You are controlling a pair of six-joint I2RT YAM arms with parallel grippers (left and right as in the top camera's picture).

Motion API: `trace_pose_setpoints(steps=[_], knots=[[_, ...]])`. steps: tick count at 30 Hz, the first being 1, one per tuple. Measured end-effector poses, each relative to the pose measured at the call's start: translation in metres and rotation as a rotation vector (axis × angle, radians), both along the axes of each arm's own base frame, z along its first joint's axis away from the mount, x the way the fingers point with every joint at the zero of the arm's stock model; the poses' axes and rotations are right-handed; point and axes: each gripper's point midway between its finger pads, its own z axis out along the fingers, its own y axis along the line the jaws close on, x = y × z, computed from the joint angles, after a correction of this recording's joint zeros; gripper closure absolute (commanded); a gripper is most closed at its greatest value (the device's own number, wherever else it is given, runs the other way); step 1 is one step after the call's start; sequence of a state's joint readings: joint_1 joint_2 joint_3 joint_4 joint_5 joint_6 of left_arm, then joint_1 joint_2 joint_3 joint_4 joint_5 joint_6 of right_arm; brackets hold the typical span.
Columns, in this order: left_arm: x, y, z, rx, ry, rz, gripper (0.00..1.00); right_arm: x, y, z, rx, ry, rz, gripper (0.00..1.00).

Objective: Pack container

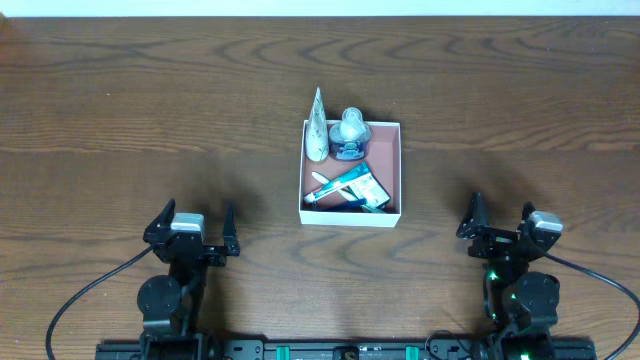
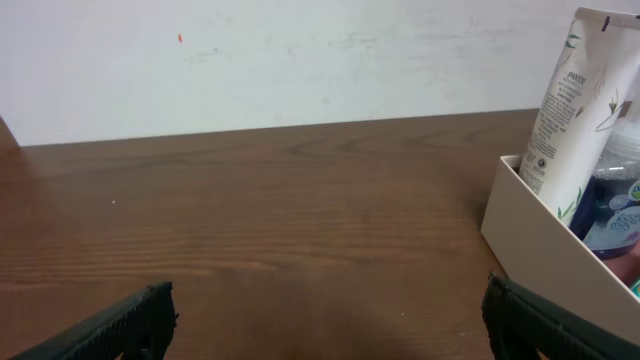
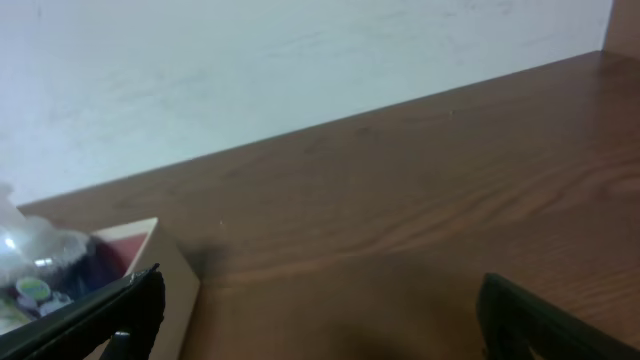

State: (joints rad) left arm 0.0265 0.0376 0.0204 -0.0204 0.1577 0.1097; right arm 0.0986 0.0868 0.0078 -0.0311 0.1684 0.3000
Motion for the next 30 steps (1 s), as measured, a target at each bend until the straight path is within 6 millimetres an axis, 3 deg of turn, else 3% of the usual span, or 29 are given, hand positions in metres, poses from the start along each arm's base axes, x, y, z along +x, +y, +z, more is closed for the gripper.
trace_pose_setpoints(steps=[6, 20, 30], knots=[[0.000, 0.000, 0.000, 0.000, 0.000, 0.000, 0.02, -0.003, 0.001, 0.011, -0.065, -0.045, 0.014, 0.01], [0.000, 0.000, 0.000, 0.000, 0.000, 0.000, 0.02, -0.004, -0.014, 0.010, -0.124, -0.036, -0.036, 0.01], [0.000, 0.000, 0.000, 0.000, 0.000, 0.000, 0.02, -0.004, -0.012, 0.010, -0.194, -0.029, -0.017, 0.01]])
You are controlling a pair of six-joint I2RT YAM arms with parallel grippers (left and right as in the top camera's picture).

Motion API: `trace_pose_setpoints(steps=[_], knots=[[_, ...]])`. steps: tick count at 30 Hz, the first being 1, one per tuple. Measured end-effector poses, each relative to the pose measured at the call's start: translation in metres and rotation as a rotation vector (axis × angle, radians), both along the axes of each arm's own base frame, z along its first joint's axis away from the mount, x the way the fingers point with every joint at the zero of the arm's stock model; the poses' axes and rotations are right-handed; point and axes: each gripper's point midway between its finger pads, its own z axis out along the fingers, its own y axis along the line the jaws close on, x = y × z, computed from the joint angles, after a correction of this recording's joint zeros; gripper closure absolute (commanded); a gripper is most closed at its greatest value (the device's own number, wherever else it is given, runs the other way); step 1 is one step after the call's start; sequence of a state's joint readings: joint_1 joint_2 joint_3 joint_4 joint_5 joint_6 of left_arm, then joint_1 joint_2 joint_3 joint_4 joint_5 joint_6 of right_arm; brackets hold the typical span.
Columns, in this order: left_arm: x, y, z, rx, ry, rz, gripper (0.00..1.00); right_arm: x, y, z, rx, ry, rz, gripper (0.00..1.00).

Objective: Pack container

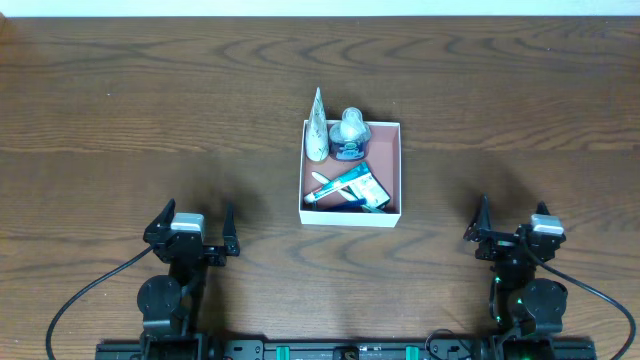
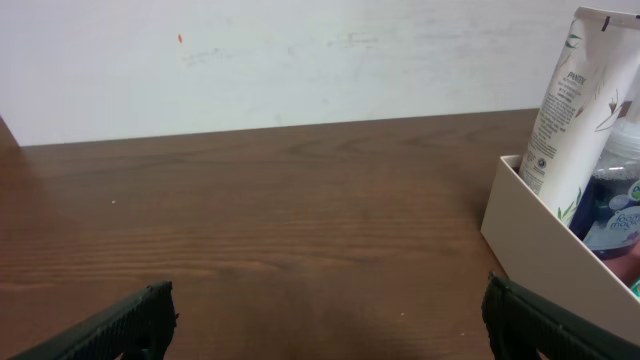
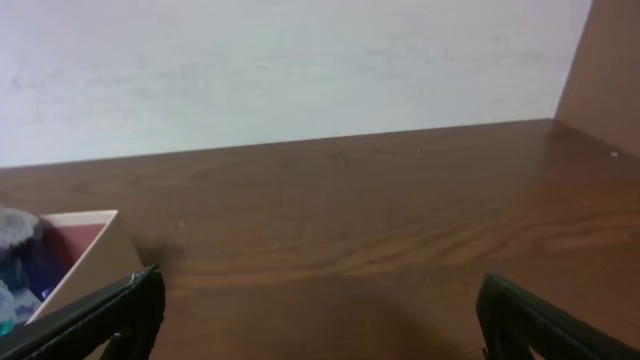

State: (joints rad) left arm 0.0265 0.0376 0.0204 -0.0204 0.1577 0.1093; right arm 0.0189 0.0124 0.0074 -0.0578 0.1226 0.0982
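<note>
A white box with a pink floor (image 1: 392,160) sits mid-table. Inside stand a white tube (image 1: 317,128) at its back left and a clear bag of small items (image 1: 349,135) beside it, with a blue-and-white packet (image 1: 352,187) lying at the front. The tube (image 2: 575,95) and box wall (image 2: 545,250) show at the right of the left wrist view. My left gripper (image 1: 192,230) rests open near the front edge, left of the box. My right gripper (image 1: 512,230) is open at the front right; the box corner (image 3: 85,255) lies to its left.
Dark wooden tabletop (image 1: 150,110) stretches all round the box. A white wall (image 2: 300,50) backs the table's far edge. Cables run from both arm bases at the front edge.
My right gripper has drawn back toward the front edge and turned to face straight ahead; the box now sits further left in its view. The left arm and box contents are unchanged.
</note>
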Motion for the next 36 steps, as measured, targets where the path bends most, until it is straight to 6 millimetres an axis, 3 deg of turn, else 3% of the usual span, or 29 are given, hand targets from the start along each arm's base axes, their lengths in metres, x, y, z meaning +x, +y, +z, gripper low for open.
trace_pose_setpoints(steps=[36], knots=[[0.0000, 0.0000, 0.0000, 0.000, 0.000, 0.000, 0.02, 0.0003, 0.0031, -0.0006, -0.087, 0.011, 0.024, 0.01]])
